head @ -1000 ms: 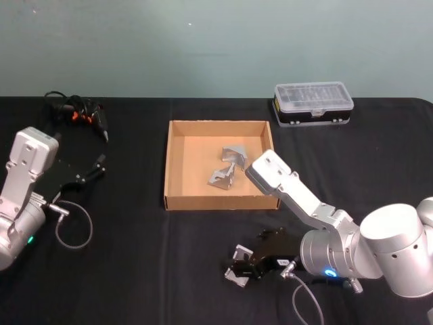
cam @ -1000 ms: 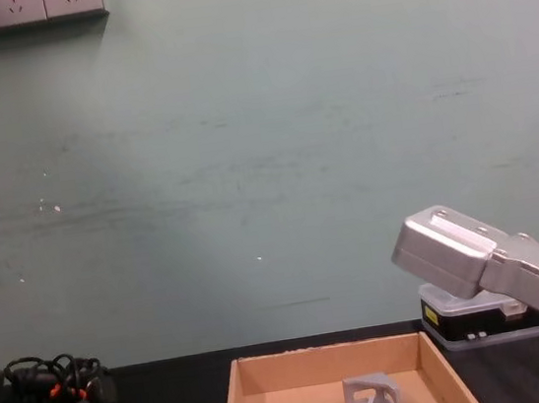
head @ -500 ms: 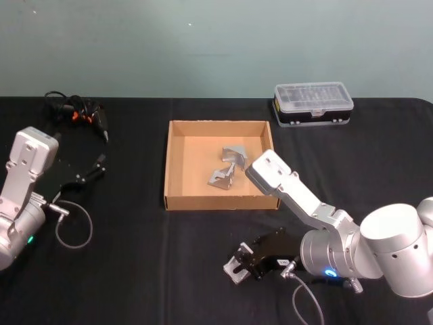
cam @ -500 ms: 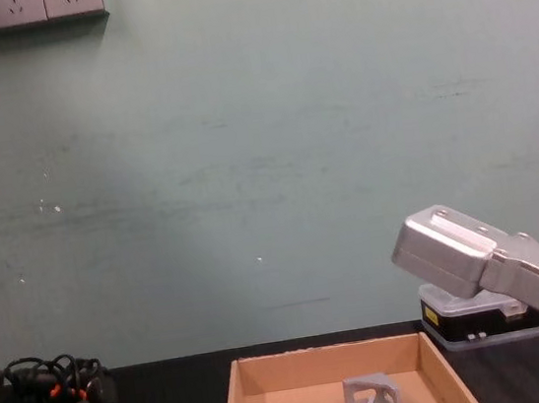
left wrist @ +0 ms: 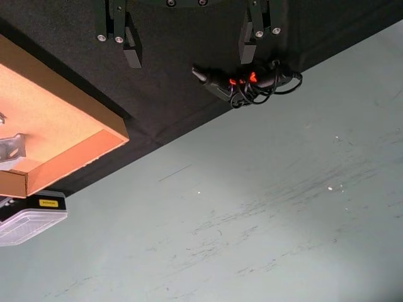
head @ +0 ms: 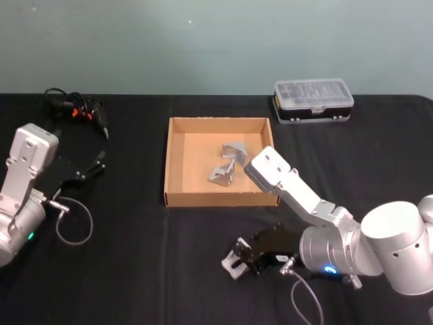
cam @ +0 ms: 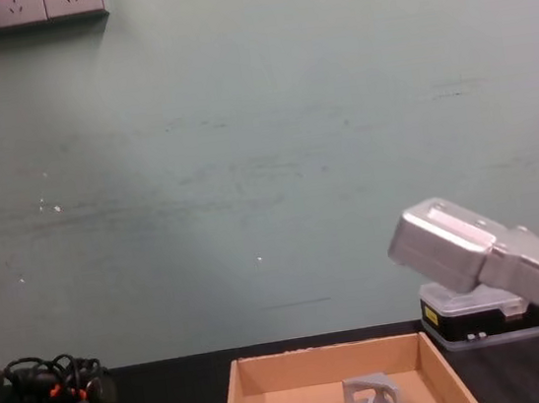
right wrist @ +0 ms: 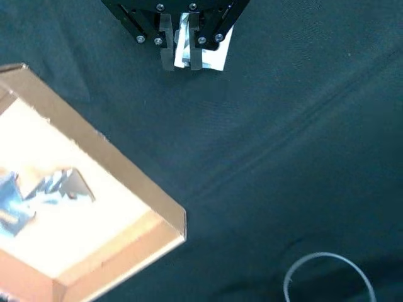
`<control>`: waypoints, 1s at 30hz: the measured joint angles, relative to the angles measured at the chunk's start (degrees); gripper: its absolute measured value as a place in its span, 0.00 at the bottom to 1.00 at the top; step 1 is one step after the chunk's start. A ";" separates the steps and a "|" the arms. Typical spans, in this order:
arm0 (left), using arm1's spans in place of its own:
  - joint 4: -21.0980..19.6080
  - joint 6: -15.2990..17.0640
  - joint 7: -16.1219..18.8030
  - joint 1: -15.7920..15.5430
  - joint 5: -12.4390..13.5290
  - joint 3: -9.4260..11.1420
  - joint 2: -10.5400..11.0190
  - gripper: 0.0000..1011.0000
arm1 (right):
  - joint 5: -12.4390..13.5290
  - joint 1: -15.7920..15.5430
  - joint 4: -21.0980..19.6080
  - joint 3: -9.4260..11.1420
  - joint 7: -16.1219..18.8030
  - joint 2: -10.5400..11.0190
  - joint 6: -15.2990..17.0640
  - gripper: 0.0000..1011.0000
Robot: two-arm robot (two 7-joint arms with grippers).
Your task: Use one hand to pick up the angle iron from the table and place it into the box.
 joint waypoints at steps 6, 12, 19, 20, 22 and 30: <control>0.00 0.00 0.00 0.00 0.00 0.00 0.00 1.00 | -0.60 0.63 -1.22 0.20 -0.14 -0.52 -1.53 0.14; 0.00 0.00 0.00 0.00 0.00 0.00 0.00 1.00 | -1.27 2.38 -0.34 1.15 -1.86 -3.17 -3.24 0.14; 0.00 0.00 0.00 0.00 0.00 0.00 0.00 1.00 | -1.68 5.24 4.80 2.21 -3.97 -7.34 -6.99 0.14; 0.00 0.00 0.00 0.00 0.00 0.00 0.00 1.00 | -1.78 5.66 5.52 2.32 -4.21 -7.85 -7.37 0.14; 0.00 0.00 0.00 0.00 0.00 0.00 0.00 1.00 | -2.02 6.56 7.21 2.43 -4.74 -8.78 -8.26 0.14; 0.00 0.00 0.00 0.00 0.00 0.00 0.00 1.00 | -3.77 12.67 17.21 2.26 -6.30 -13.65 -13.12 0.14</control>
